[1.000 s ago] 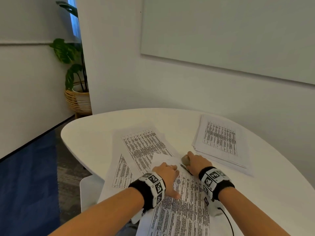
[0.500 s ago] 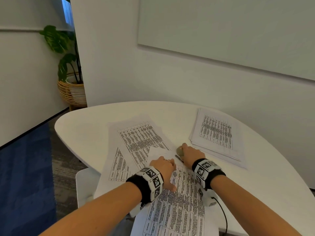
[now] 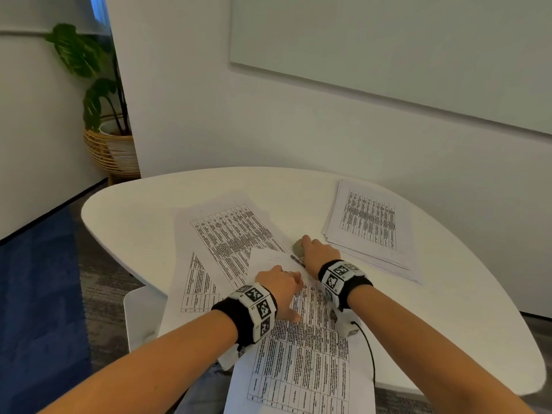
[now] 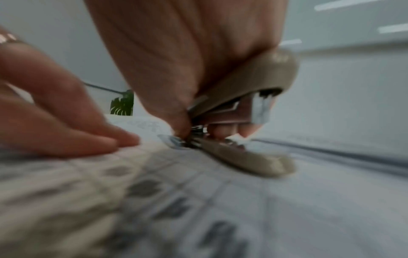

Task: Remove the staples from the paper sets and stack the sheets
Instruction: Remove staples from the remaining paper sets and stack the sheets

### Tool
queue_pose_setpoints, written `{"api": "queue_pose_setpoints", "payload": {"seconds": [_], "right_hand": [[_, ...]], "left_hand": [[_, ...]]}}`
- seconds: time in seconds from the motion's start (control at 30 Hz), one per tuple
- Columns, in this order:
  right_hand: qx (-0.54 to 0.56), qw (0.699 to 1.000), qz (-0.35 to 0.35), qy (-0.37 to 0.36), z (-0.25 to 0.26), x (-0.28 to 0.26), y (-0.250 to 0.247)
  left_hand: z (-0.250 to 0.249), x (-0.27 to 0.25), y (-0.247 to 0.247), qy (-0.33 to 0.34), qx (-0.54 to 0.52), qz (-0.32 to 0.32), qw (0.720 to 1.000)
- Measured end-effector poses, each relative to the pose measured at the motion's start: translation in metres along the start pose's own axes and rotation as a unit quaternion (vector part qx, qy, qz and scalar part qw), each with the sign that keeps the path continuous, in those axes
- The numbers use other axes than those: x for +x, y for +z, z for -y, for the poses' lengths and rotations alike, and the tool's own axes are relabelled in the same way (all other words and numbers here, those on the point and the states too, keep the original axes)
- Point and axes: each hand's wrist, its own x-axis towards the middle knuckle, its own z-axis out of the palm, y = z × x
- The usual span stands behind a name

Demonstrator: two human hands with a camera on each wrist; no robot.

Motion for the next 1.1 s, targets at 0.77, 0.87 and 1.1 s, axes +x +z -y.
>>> {"api": "queue_pose_setpoints", "payload": {"seconds": [0.77,0.87,1.1], "right_hand": [[0.062,0.998,0.026,-0.019,0.01,-0.004,0.003],[0.038,0.999,0.02,-0.016,0.016,-0.003,0.003],[0.039,0.998,0.039,-0.041,0.016,0.001,-0.004]], "left_hand": [[0.033,-0.019,0.009,-0.086,-0.116,-0.06,0.988],[0.033,-0.018,0.009,-0.083,-0.108,-0.061,0.989],[0.033,-0.017,0.012,-0.082,-0.106,-0.068,0.989]]}}
